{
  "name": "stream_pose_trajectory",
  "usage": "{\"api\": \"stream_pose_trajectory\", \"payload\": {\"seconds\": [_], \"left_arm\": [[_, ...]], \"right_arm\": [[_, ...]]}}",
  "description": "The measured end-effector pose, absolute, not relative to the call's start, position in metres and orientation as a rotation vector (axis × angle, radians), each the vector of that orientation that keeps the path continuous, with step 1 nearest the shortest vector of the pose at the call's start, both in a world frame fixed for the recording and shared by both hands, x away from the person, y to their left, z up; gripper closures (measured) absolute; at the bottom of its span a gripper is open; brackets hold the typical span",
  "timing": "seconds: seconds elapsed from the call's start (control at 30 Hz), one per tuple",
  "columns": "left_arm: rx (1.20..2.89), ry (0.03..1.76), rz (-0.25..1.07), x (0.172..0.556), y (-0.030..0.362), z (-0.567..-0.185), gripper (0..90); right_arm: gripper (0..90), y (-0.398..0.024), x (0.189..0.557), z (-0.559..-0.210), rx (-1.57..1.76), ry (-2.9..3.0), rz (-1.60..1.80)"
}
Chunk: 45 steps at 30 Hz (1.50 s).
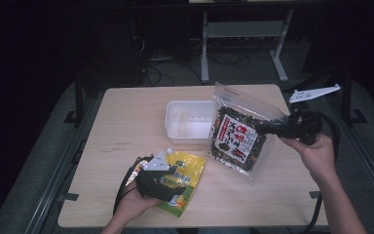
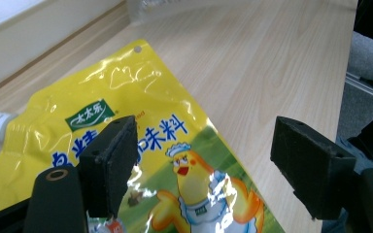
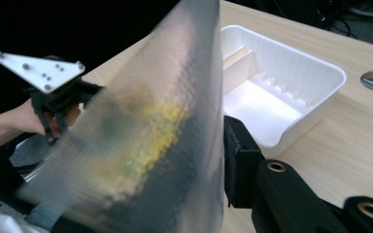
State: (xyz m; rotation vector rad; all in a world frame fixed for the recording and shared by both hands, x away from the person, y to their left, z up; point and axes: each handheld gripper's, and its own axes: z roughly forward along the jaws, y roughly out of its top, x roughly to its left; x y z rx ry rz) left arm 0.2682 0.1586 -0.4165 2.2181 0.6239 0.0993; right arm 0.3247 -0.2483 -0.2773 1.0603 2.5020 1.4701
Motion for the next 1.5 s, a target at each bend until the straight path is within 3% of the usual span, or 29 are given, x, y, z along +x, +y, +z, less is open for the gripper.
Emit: {"api": "stream_pose_trajectory", "payload": {"seconds": [1.5], "left_arm": [[2.164,0.682,0.109,0.267,0.189,-0.424,22.4]], "right_arm": [[77.7,-0.17,0.443,-0.243,0.948,2.435,1.301]]}}
